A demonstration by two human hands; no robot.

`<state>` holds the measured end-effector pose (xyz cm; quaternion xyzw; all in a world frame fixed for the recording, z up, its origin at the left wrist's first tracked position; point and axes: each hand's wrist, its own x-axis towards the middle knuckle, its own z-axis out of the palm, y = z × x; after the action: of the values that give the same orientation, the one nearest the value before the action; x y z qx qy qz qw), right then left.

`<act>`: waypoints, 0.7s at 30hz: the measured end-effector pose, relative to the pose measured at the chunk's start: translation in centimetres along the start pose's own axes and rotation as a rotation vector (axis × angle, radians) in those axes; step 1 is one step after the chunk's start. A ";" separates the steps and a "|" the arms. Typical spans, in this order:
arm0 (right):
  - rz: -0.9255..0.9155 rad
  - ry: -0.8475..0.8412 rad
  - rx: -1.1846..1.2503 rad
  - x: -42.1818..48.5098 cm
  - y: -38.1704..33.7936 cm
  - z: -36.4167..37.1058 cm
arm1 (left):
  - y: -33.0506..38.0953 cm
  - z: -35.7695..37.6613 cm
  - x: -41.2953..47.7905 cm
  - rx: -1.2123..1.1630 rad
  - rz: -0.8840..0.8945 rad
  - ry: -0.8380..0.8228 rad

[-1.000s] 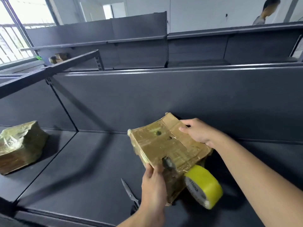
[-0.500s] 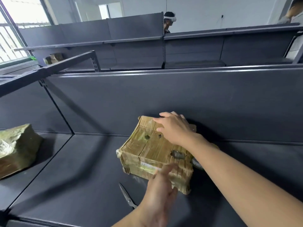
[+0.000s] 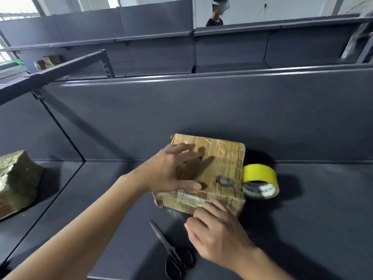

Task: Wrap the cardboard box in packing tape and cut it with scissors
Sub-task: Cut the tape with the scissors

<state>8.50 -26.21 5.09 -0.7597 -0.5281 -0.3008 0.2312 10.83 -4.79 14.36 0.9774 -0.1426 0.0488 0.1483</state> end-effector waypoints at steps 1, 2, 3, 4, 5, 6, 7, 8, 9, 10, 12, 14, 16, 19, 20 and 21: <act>0.007 -0.089 0.049 -0.5 -0.4 0.7 | -0.2 0.8 0.8 0.001 -0.028 -0.079; 0.043 -0.201 0.097 -0.8 -0.7 1.2 | -0.3 1.6 1.5 0.018 -0.045 -0.139; 0.107 -0.330 0.143 -0.9 -1.1 1.5 | -0.2 2.1 2.0 0.048 -0.054 -0.189; 0.187 -0.476 0.184 -0.8 -1.6 1.7 | -0.2 2.3 2.4 0.080 -0.069 -0.234; 0.254 -0.594 0.208 -0.4 -2.0 1.7 | 0.0 2.3 2.5 0.114 -0.090 -0.266; 0.299 -0.680 0.222 0.0 -2.5 1.8 | 0.0 2.4 2.4 0.146 -0.112 -0.282; 0.325 -0.743 0.231 0.4 -2.9 1.8 | 0.1 2.4 2.4 0.171 -0.128 -0.284; 0.337 -0.785 0.231 0.9 -3.2 1.7 | 0.2 2.5 2.3 0.182 -0.145 -0.277; 0.356 -0.820 0.236 1.5 -3.7 1.5 | 0.4 2.5 2.1 0.183 -0.162 -0.270; 0.372 -0.844 0.230 2.1 -4.0 1.4 | 0.5 2.6 2.0 0.183 -0.172 -0.264; 0.404 -0.910 0.198 2.9 -4.7 1.3 | 0.8 2.6 1.9 0.184 -0.188 -0.258; 0.435 -1.017 0.145 3.4 -5.3 1.3 | 0.9 2.6 1.8 0.183 -0.197 -0.254; 0.468 -1.101 0.104 3.7 -5.7 1.4 | 0.9 2.6 1.8 0.180 -0.198 -0.253; 0.500 -1.156 0.047 3.7 -5.8 1.4 | 1.0 2.5 1.8 0.173 -0.204 -0.263; 0.500 -1.153 0.030 3.5 -5.8 1.5 | 1.1 2.4 1.8 0.177 -0.207 -0.271; 0.501 -1.141 0.017 3.4 -5.7 1.3 | 1.2 2.3 1.8 0.182 -0.209 -0.281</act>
<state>4.26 -21.16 6.69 -0.8997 -0.3765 0.2201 -0.0178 12.31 -7.01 12.75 0.9935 -0.0547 -0.0908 0.0422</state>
